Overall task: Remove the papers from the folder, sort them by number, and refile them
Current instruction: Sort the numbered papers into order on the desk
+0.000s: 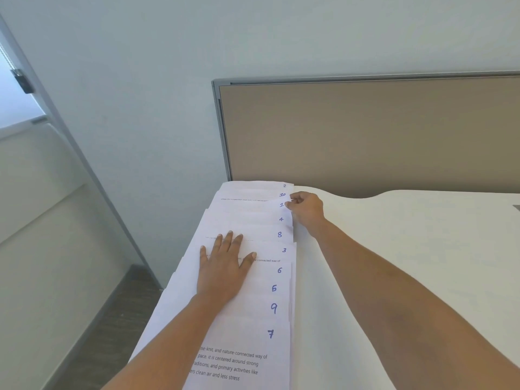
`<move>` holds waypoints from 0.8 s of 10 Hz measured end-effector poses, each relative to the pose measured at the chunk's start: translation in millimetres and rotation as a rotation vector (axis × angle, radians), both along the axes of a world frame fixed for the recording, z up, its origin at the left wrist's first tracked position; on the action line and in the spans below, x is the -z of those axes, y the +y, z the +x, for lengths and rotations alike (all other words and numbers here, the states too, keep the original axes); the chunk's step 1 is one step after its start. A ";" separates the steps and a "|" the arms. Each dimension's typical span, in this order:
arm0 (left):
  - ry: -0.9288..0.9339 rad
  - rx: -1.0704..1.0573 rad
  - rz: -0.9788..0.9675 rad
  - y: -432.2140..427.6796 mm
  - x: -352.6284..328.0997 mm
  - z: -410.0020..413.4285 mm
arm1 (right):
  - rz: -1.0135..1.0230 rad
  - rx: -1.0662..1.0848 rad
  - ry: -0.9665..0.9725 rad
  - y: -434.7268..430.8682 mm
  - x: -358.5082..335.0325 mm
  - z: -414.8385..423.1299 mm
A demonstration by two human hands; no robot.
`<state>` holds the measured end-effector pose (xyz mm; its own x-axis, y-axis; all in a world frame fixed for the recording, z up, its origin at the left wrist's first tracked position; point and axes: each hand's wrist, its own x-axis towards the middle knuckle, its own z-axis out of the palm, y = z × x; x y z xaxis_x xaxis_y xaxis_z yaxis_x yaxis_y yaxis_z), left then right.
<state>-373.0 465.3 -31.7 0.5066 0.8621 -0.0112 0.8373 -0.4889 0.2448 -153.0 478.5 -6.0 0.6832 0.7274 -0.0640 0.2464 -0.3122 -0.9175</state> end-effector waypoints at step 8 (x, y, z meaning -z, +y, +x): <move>-0.003 0.004 -0.027 -2.0 -1.9 2.7 | -0.194 0.216 -0.042 -32.3 -6.4 66.0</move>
<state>-370.4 463.3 -29.8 0.5104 0.8593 -0.0328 0.8344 -0.4856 0.2608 -87.0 446.2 0.4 0.8259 0.5418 -0.1558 0.1918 -0.5299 -0.8261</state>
